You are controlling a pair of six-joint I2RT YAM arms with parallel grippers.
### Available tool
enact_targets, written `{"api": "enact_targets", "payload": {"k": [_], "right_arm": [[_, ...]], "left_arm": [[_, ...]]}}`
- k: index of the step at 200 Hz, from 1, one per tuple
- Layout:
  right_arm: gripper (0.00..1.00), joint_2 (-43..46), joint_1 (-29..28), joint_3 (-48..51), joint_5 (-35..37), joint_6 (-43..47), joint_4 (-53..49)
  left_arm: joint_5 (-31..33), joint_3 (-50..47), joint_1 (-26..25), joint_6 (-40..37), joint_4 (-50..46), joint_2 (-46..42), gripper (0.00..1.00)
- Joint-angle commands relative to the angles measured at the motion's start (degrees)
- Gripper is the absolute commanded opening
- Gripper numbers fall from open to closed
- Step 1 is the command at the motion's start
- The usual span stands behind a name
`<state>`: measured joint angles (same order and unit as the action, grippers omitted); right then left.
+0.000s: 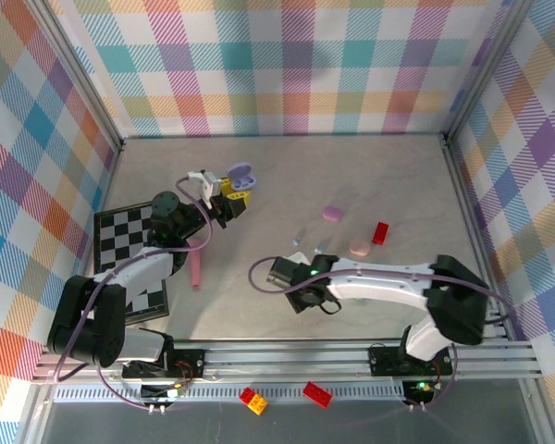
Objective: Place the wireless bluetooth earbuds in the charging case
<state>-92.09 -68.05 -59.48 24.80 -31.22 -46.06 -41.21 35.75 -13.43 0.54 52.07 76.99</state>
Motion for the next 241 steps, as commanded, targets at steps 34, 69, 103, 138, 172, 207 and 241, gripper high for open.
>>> {"api": "enact_targets", "payload": {"k": [34, 69, 103, 138, 172, 207, 241], "right_arm": [[0.45, -9.11, -1.82, -4.69, 8.34, 5.60, -7.23], [0.38, -10.89, -1.82, -4.39, 7.90, 6.17, -8.17], [0.35, -11.79, -1.82, -3.22, 7.29, 6.53, -7.14], [0.31, -12.53, -1.82, -2.84, 6.92, 6.45, -6.39], [0.30, -13.37, -1.81, -3.25, 6.97, 5.92, -6.71], [0.30, -14.34, -1.73, -3.80, 7.20, 4.85, -8.38], [0.28, -15.10, -1.21, -4.22, 7.27, 4.73, -9.06]], "left_arm": [[-0.84, -0.85, 0.85, -1.90, -2.06, -3.61, 0.38], [-1.11, -0.79, 0.84, -1.13, -1.20, -3.13, 0.38], [-2.10, -0.85, 0.86, 0.65, 1.71, -1.84, 0.38], [-2.03, -0.84, 0.86, 0.52, 1.60, -1.98, 0.38], [-2.11, -0.77, 0.86, 0.34, 0.84, -2.04, 0.38], [-2.15, -0.73, 0.86, 0.06, 0.49, -2.42, 0.38], [-2.34, -0.68, 0.86, 0.05, 0.49, -2.23, 0.38]]}}
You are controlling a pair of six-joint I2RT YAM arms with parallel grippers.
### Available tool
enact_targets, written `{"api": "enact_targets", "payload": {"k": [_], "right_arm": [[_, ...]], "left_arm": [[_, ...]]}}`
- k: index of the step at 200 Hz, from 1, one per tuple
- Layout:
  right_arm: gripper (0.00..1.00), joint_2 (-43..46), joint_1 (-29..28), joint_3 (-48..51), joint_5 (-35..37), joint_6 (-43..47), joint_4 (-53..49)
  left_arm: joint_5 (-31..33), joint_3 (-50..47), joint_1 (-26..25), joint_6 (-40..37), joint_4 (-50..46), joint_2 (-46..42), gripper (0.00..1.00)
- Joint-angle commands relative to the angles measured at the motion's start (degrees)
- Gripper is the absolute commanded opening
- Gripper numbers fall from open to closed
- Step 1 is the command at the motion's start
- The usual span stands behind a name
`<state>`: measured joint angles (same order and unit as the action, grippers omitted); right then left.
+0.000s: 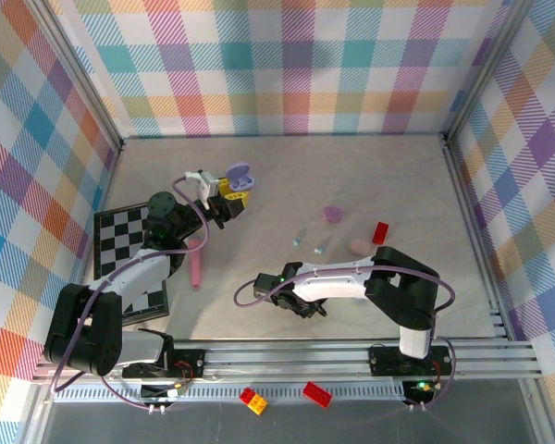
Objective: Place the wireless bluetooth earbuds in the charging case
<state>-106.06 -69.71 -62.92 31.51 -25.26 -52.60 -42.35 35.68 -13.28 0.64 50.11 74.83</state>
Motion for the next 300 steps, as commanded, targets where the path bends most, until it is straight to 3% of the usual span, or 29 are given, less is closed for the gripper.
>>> {"api": "enact_targets", "payload": {"k": [1, 67, 96, 149, 173, 213, 260, 300], "right_arm": [[0.28, -1.15, 0.45, -0.80, 0.52, -1.26, -2.52], [0.27, -2.82, 0.74, -1.60, -0.20, -0.14, -2.03], [0.17, -1.77, 0.98, -1.33, -0.51, -0.23, -2.21], [0.18, 10.34, 6.29, 3.09, -6.25, -2.05, 1.93], [0.19, 20.79, 12.83, 7.00, -16.72, -2.45, 6.82], [0.20, 36.27, 28.54, 12.65, -39.57, -3.52, 13.74], [0.19, 44.09, 41.21, 12.65, -56.58, -3.74, 15.59], [0.19, 46.73, 45.87, 11.04, -66.84, -4.07, 18.35]], "left_arm": [[-1.22, -0.61, 0.71, -0.09, 2.50, -0.09, 0.38], [-1.55, -0.79, 0.71, -0.21, 2.35, -0.14, 0.38], [-1.59, -0.79, 0.69, -0.46, 2.06, -0.14, 0.38], [-1.75, -1.05, -0.13, -2.67, 1.89, 0.76, 0.38], [-1.42, -0.63, -1.45, -4.99, -0.43, 0.67, 0.38], [-1.53, 0.00, -5.05, -8.64, -4.00, 0.57, 0.38], [-2.55, 1.16, -10.86, -9.40, -4.04, 3.01, 0.38], [-1.55, 4.65, -16.36, -15.88, -12.68, 3.22, 0.38]]}}
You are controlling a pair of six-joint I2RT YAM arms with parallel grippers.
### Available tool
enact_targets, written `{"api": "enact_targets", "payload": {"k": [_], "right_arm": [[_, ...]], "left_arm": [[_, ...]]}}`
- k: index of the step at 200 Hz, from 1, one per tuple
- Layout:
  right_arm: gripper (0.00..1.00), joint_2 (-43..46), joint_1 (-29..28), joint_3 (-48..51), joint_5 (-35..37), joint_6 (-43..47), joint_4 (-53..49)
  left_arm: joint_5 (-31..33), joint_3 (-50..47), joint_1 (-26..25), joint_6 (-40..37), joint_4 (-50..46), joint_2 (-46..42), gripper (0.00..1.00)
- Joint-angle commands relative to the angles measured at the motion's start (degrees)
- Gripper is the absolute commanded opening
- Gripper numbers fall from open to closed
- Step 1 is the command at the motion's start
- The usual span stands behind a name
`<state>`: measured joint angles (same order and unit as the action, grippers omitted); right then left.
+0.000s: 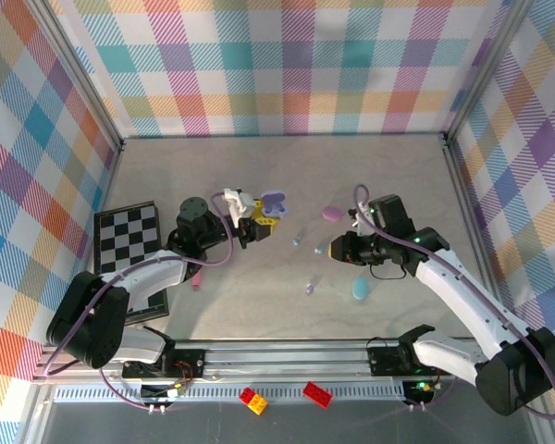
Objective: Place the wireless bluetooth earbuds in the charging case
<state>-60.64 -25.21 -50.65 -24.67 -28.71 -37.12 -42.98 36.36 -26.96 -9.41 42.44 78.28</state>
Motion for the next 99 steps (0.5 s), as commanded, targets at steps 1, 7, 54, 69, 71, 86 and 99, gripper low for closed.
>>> {"api": "enact_targets", "payload": {"k": [1, 7, 54, 69, 71, 86, 99], "right_arm": [[0.19, 1.36, 1.38, -1.26, -10.84, -0.59, 2.91], [0.19, 1.53, 1.39, -1.82, -11.73, -0.35, 3.30], [0.19, 0.20, 1.39, -7.99, -12.93, 4.52, 0.23], [0.20, -0.38, 1.39, -9.54, -13.20, 5.61, -0.09], [0.20, -0.49, 1.39, -9.77, -13.28, 5.77, -0.17], [0.20, -1.29, 1.39, -11.14, -13.74, 6.68, -0.79], [0.20, -1.88, 1.39, -12.03, -13.92, 7.32, -1.19]], "left_arm": [[-0.90, 4.06, -2.80, -6.03, -5.31, -0.23, 0.38], [-0.79, 4.55, -3.53, -6.91, -6.64, -0.19, 0.38], [-2.30, 6.41, -7.22, -7.05, -7.19, 2.05, 0.38], [-2.87, 7.00, -8.42, -6.94, -7.10, 2.87, 0.38], [-2.96, 7.09, -8.51, -6.94, -7.15, 2.96, 0.38], [-3.58, 7.64, -9.37, -6.98, -7.25, 3.66, 0.38], [-4.41, 8.15, -9.68, -7.03, -7.57, 4.22, 0.38]]}}
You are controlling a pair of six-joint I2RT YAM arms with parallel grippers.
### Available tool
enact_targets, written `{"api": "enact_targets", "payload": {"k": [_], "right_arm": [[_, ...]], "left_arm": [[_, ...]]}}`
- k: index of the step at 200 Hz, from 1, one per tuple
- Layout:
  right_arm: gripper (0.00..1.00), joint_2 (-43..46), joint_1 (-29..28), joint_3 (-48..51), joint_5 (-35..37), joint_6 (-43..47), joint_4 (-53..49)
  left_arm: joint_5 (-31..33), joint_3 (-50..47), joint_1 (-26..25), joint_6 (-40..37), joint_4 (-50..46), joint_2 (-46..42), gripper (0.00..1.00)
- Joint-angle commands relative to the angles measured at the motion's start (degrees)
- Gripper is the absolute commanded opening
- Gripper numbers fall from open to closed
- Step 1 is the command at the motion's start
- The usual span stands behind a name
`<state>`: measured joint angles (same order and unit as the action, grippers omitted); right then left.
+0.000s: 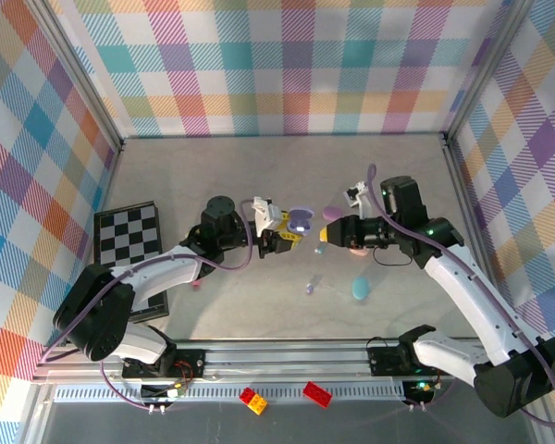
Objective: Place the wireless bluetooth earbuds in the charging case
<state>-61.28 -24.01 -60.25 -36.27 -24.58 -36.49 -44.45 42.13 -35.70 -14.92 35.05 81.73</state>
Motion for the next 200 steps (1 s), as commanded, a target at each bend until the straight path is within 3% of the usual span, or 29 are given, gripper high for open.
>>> {"api": "enact_targets", "payload": {"k": [1, 56, 200], "right_arm": [[0.20, -1.28, 0.19, -2.47, -2.31, 3.21, -1.83], [0.20, -3.91, 0.10, -4.29, -2.41, 4.89, -2.69], [0.20, -6.44, -0.16, -3.32, -1.98, 5.58, -2.09]], "left_arm": [[-2.98, 2.45, -0.98, -1.56, -0.21, 0.82, 0.38], [-6.92, 5.68, -2.56, -3.98, -4.31, 2.54, 0.38], [-7.23, 6.29, -2.79, -5.15, -5.28, 2.45, 0.38]]}}
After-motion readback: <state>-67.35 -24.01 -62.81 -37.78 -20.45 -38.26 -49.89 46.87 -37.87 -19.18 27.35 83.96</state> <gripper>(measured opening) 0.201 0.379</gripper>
